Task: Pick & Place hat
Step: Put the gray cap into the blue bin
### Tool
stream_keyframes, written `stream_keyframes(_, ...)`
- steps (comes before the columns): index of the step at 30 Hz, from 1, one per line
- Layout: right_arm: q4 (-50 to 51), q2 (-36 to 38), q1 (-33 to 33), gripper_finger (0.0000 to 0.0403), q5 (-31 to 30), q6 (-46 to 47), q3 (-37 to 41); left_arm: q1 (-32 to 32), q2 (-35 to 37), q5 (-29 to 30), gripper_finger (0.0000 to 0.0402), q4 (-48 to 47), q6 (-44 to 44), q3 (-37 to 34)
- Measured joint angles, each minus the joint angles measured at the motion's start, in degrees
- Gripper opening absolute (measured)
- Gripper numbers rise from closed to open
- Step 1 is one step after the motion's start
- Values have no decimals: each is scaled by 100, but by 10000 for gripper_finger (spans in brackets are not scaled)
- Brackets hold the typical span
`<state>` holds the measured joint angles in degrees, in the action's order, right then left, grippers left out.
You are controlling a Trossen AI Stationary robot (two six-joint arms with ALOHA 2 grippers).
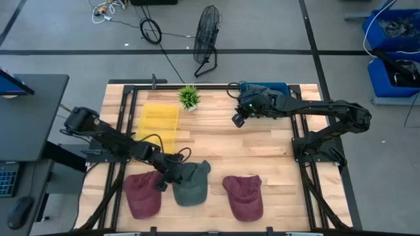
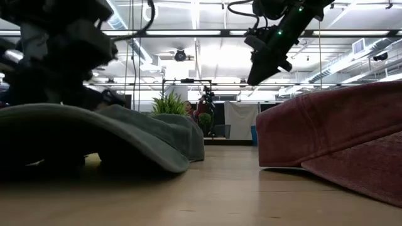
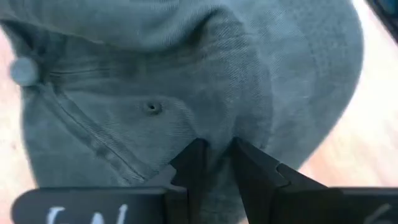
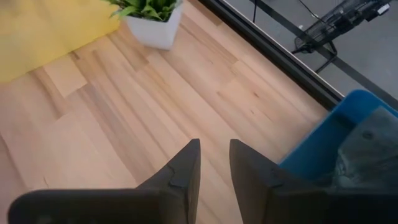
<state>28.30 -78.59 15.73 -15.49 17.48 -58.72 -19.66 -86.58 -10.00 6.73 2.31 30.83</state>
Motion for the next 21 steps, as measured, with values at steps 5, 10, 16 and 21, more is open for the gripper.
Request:
stream_keyframes(5,-253,0,-7,90,105,-224,0,122,-153,-28,34,257,0,2)
stream_keyframes(10,-874,0,-53,82,1433,-890,0,459,170,119,9,220,405,130)
stream_keyframes(16,-1826,0,-523,66,2770,-1183,0,1080,566,249,7,229,946,681)
stream_keyframes(21,-2078,0,-1202,67,2492,-1542,0,1455,481,282,8,218,628,1233)
